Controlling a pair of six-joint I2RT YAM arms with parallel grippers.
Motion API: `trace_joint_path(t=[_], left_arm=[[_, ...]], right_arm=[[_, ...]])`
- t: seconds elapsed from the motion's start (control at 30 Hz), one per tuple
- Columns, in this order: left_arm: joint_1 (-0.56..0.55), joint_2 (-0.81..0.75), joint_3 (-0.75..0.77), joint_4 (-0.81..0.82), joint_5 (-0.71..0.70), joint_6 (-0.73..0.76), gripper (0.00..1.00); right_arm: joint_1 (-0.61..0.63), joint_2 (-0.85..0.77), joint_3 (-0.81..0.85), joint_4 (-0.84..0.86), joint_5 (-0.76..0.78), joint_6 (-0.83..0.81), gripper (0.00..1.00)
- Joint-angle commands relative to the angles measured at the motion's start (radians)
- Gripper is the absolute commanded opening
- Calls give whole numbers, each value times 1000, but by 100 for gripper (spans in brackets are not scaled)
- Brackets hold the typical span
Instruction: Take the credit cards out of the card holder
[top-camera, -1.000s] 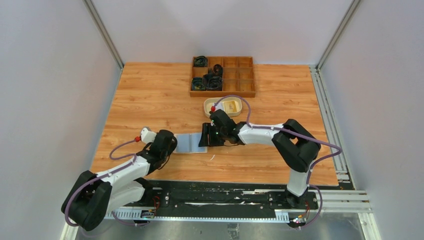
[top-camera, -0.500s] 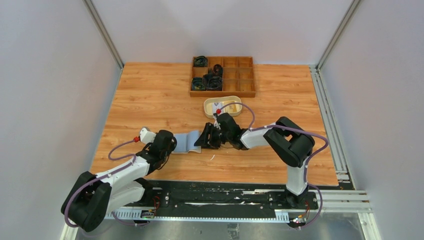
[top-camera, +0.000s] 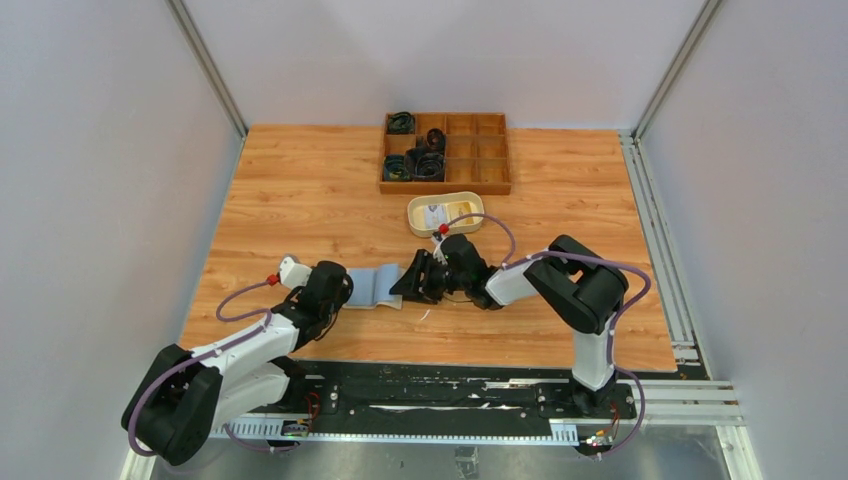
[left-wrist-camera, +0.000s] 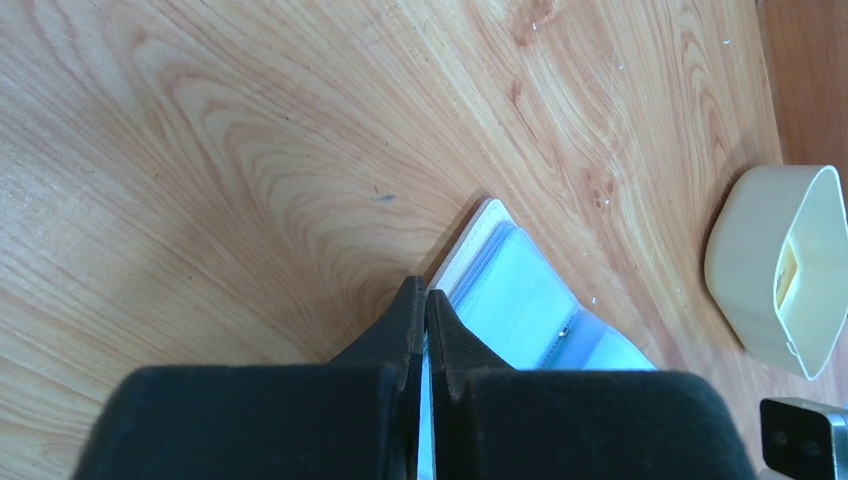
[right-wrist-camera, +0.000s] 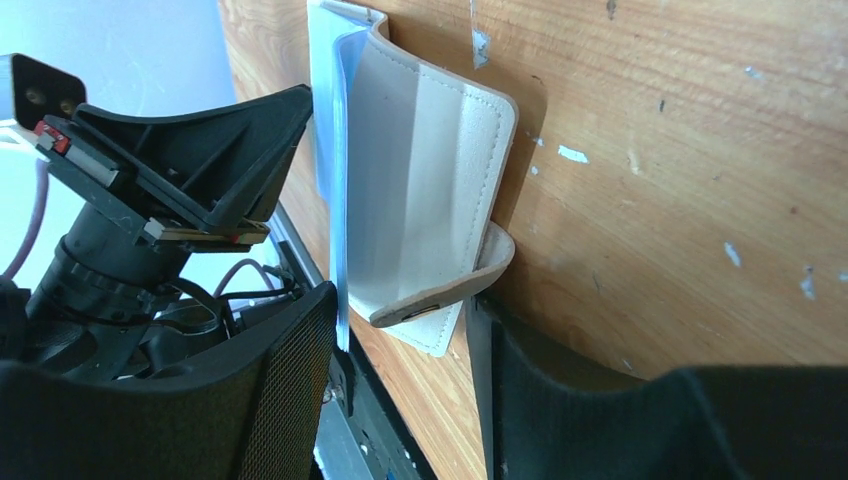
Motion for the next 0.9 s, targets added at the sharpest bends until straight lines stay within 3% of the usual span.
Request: trace_joint_path(t=[0.0, 0.2, 0.4, 0.63, 0.77, 0.87], left_arm=[[-2, -1, -15, -11, 0, 4, 0], [-2, -7, -11, -18, 1, 11, 0], [-2, -8, -11, -23, -4, 13, 0], [-2, 8, -3, -19, -5, 12, 0], [-2, 0, -4, -29, -8, 11, 0], [-2, -1, -4, -35, -15, 8, 0]], right_arm=[[2, 96, -84, 20, 23, 25, 56], [2, 151, -132, 106, 9, 60, 58], [2, 74, -246, 109, 77, 59, 62], [4, 133, -324, 288, 85, 175, 69], [19, 146, -347, 293, 120, 243, 82], [41, 104, -346, 216, 173, 255, 84]])
